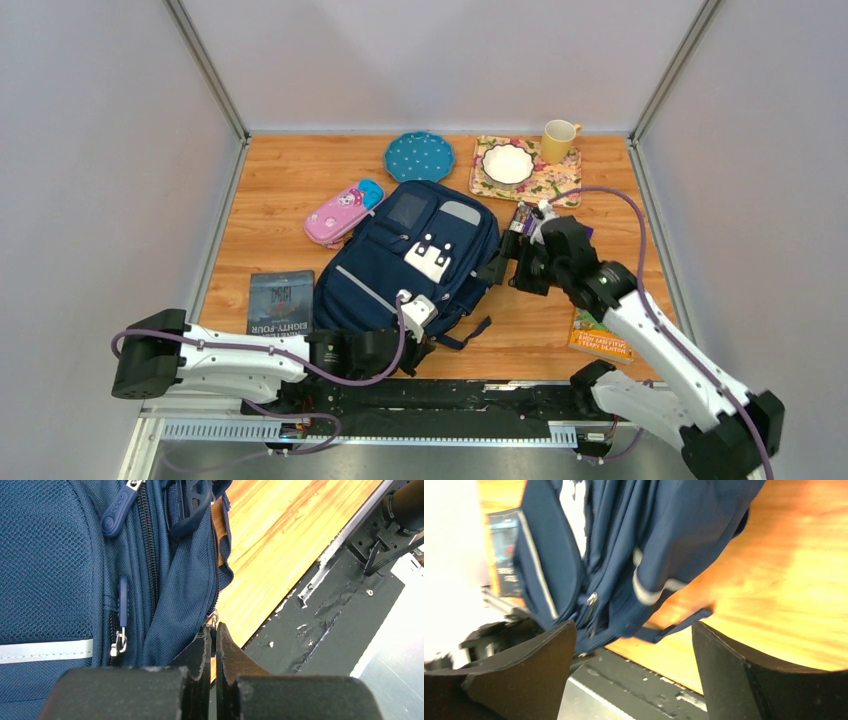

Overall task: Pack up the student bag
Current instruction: Unzip the student bag at the center of the board.

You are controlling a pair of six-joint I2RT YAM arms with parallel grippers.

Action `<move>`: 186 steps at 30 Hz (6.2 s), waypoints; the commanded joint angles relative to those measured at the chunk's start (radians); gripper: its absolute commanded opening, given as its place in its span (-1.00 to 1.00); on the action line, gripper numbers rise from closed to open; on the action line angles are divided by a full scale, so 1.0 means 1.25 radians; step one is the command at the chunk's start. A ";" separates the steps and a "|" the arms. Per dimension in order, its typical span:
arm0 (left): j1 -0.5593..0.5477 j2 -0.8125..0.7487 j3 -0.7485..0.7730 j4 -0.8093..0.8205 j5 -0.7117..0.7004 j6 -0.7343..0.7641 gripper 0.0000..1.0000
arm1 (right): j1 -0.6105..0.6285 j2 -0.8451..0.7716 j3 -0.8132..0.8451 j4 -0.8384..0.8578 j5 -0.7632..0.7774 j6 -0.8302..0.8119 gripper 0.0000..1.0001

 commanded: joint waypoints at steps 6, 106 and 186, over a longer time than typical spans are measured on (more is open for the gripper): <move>0.018 0.044 0.082 0.081 0.075 0.058 -1.00 | 0.167 -0.223 -0.280 0.283 -0.080 0.414 0.79; -0.004 -0.093 0.032 -0.262 -0.024 -0.054 -1.00 | -0.112 0.041 -0.143 0.255 -0.157 0.186 -1.00; 0.012 -0.141 0.027 -0.569 -0.209 -0.213 -1.00 | 0.101 -0.204 -0.413 0.277 0.036 0.538 -1.00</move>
